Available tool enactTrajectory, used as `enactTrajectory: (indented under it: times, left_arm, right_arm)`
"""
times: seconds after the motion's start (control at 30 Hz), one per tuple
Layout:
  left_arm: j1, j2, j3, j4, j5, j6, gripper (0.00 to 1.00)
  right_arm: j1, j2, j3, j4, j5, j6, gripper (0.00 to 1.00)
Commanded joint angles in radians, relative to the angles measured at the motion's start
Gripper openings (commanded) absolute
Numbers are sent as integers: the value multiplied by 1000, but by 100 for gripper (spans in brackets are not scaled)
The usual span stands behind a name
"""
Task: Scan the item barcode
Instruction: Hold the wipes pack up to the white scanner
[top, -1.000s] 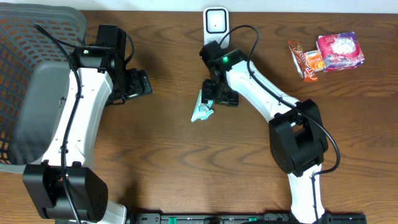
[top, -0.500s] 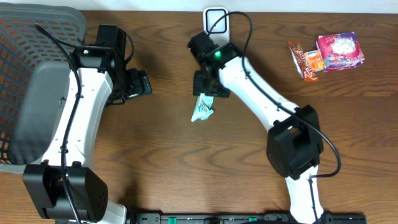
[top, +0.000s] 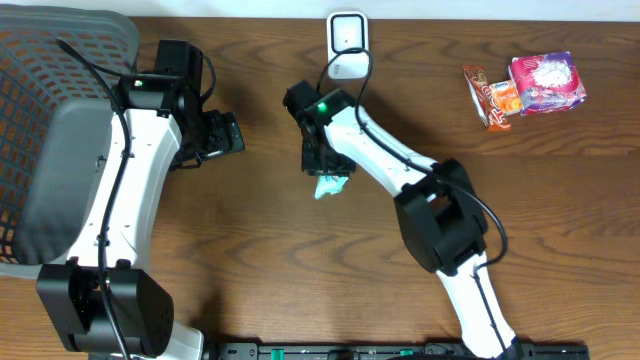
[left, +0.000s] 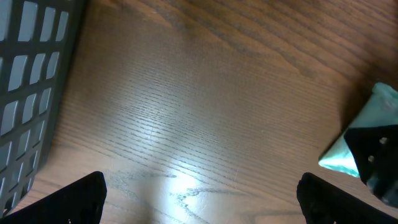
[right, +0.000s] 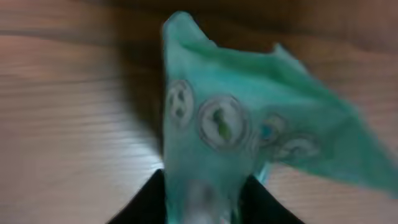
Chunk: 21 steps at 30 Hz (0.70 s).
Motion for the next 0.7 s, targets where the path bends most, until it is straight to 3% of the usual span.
enactTrajectory:
  times: [0.0, 0.07, 0.33, 0.53, 0.67]
  left_arm:
    - [1, 11, -6, -6, -16, -5, 98]
    - [1, 11, -6, -6, -16, -5, 98]
    - [1, 11, -6, -6, -16, -5, 98]
    - [1, 11, -6, -6, -16, -5, 98]
    - [1, 11, -6, -6, -16, -5, 98]
  right_arm:
    - [-7, -4, -5, -18, 68, 8, 14]
    - [-19, -18, 9, -21, 68, -29, 2]
    - [-108, -101, 130, 19, 78, -237, 1]
    - [-203, -115, 161, 272, 120, -415, 1]
    - [-253, -96, 150, 428, 120, -444, 1]
